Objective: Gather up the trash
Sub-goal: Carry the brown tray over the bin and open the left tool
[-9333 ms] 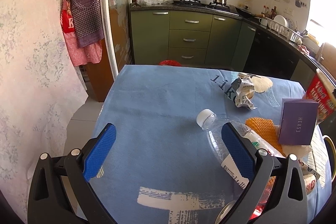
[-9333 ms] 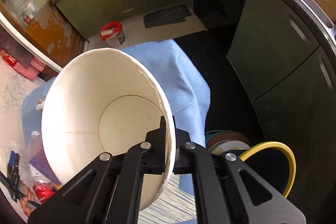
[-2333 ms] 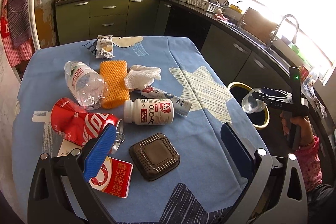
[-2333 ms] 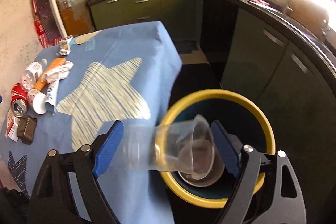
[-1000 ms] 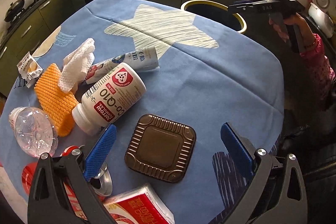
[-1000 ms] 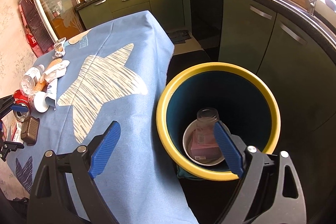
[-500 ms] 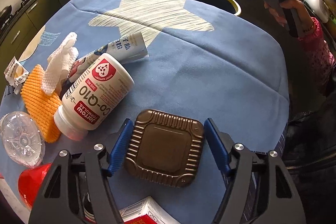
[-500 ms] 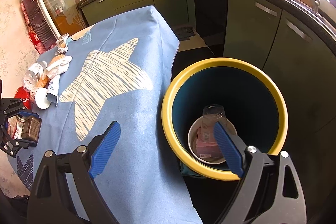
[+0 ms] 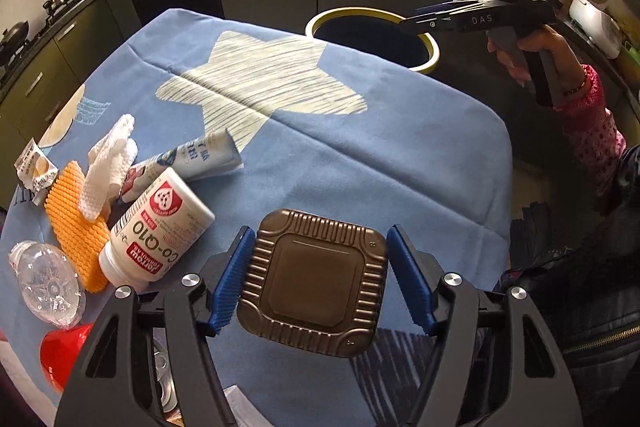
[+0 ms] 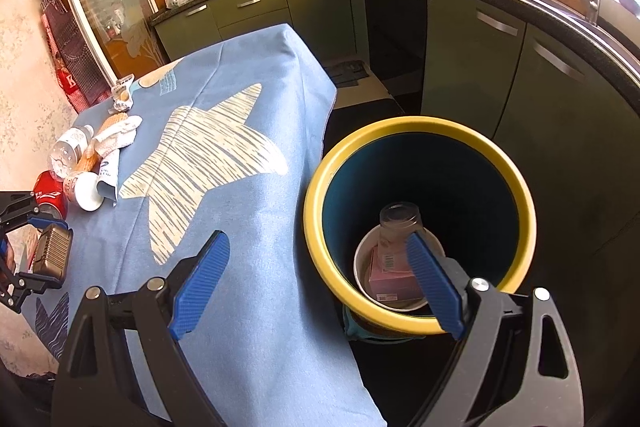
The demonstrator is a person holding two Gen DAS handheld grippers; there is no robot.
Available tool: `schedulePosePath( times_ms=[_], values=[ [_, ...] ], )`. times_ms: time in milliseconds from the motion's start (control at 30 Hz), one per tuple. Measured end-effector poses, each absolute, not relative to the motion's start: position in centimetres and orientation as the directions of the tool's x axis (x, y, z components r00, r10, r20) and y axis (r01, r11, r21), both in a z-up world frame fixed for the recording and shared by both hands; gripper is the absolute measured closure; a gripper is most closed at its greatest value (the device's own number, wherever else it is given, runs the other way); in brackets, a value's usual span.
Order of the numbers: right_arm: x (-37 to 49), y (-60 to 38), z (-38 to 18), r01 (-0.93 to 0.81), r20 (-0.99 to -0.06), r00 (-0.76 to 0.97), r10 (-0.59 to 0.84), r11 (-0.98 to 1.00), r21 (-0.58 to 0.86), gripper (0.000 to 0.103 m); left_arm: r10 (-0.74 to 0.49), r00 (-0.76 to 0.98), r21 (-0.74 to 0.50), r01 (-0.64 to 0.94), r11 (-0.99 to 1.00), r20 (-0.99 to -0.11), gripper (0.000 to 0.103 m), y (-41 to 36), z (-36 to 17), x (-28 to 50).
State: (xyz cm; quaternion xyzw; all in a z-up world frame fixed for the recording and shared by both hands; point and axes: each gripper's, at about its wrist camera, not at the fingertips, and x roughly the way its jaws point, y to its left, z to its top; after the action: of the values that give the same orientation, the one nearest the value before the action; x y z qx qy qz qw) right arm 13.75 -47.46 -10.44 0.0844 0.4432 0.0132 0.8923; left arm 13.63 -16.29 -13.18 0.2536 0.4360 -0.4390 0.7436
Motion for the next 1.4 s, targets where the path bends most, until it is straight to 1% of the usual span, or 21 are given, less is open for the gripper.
schedulePosePath(
  times_ms=[133,367,467,600,667,767,967,1000,1033,1067,1133,1200,1300,1400],
  values=[
    [12.3,-48.8,-9.5,0.094,-0.767,0.64,0.045,0.986,0.136,0.018,-0.461,0.245,-0.019,0.868,0.496,-0.853,0.035,-19.6,-11.7,12.6],
    [7.7,-54.3,-8.1,0.293,-0.722,0.678,-0.141,0.952,0.089,0.018,-0.542,0.21,-0.109,0.861,0.497,-0.814,0.035,-28.2,-10.3,13.4],
    [5.5,-56.3,-8.2,0.352,-0.723,0.666,-0.186,0.932,0.084,0.018,-0.561,0.177,-0.14,0.868,0.476,-0.809,0.035,-32.8,-10.0,14.6],
    [3.0,-58.7,-9.1,0.418,-0.732,0.641,-0.229,0.905,0.083,0.018,-0.541,0.159,-0.141,0.87,0.472,-0.826,0.035,-38.3,-10.9,16.7],
    [1.9,-60.0,-9.7,0.45,-0.741,0.629,-0.236,0.887,0.1,0.018,-0.528,0.127,-0.163,0.868,0.468,-0.84,0.035,-41.0,-12.0,18.0],
    [0.9,-61.5,-10.5,0.489,-0.752,0.612,-0.244,0.864,0.118,0.018,-0.502,0.113,-0.162,0.866,0.473,-0.857,0.035,-44.6,-13.6,19.4],
    [0.5,-63.0,-11.7,0.513,-0.765,0.599,-0.236,0.847,0.14,0.018,-0.495,0.133,-0.147,0.861,0.486,-0.859,0.034,-49.6,-15.2,21.7],
    [0.6,-62.9,-11.9,0.511,-0.766,0.598,-0.233,0.848,0.141,0.017,-0.49,0.133,-0.145,0.86,0.49,-0.862,0.03,-50.2,-15.5,22.0],
    [0.8,-62.9,-12.1,0.509,-0.768,0.598,-0.231,0.849,0.141,0.017,-0.484,0.137,-0.142,0.856,0.497,-0.864,0.023,-51.0,-15.9,22.4],
    [1.1,-62.9,-12.2,0.507,-0.769,0.597,-0.229,0.85,0.14,0.016,-0.481,0.145,-0.137,0.853,0.503,-0.865,0.014,-51.2,-16.0,22.5],
    [1.2,-62.8,-12.2,0.504,-0.77,0.594,-0.231,0.853,0.133,0.015,-0.482,0.167,-0.126,0.846,0.518,-0.86,0.013,-51.5,-16.1,22.5],
    [1.3,-62.7,-12.2,0.5,-0.77,0.595,-0.232,0.856,0.129,0.015,-0.496,0.165,-0.146,0.836,0.529,-0.853,0.013,-51.1,-15.8,22.6],
    [1.8,-62.4,-12.3,0.495,-0.771,0.595,-0.229,0.86,0.127,0.015,-0.522,0.19,-0.164,0.814,0.557,-0.831,0.012,-49.2,-14.2,22.1],
    [2.2,-61.9,-12.5,0.486,-0.774,0.594,-0.219,0.864,0.129,0.015,-0.556,0.218,-0.187,0.792,0.581,-0.802,0.006,-46.6,-12.1,21.0]
  ],
)
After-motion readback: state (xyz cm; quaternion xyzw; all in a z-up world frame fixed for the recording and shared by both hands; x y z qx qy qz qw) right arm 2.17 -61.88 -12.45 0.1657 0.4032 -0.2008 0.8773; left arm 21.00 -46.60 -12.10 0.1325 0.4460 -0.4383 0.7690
